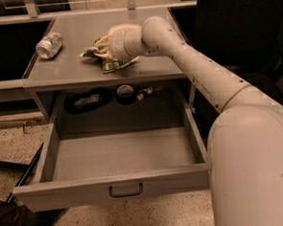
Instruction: Pick green jalapeno chip bag from top drawer and place on counter
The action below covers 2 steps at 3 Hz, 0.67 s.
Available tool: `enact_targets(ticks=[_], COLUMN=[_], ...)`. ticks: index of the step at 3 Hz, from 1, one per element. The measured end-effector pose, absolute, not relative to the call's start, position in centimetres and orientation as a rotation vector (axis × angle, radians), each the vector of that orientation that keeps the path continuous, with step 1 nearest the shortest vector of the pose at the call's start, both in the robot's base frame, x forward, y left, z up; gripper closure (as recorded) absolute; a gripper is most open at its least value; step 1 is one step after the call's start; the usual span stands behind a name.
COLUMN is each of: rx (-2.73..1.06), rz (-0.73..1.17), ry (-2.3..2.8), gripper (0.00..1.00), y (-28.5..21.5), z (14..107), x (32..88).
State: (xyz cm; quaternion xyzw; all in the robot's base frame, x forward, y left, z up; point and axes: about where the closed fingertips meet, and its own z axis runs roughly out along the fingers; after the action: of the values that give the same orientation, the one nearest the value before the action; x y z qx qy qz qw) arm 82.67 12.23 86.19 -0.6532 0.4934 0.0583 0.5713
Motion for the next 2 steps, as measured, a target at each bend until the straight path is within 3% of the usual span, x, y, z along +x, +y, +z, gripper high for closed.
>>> enact_targets(ticks=[2], rx=[-1.529], rz=[0.149], ry=[1.154], gripper=[0.59], y=[12.29], z=[86.49], x=[82.51])
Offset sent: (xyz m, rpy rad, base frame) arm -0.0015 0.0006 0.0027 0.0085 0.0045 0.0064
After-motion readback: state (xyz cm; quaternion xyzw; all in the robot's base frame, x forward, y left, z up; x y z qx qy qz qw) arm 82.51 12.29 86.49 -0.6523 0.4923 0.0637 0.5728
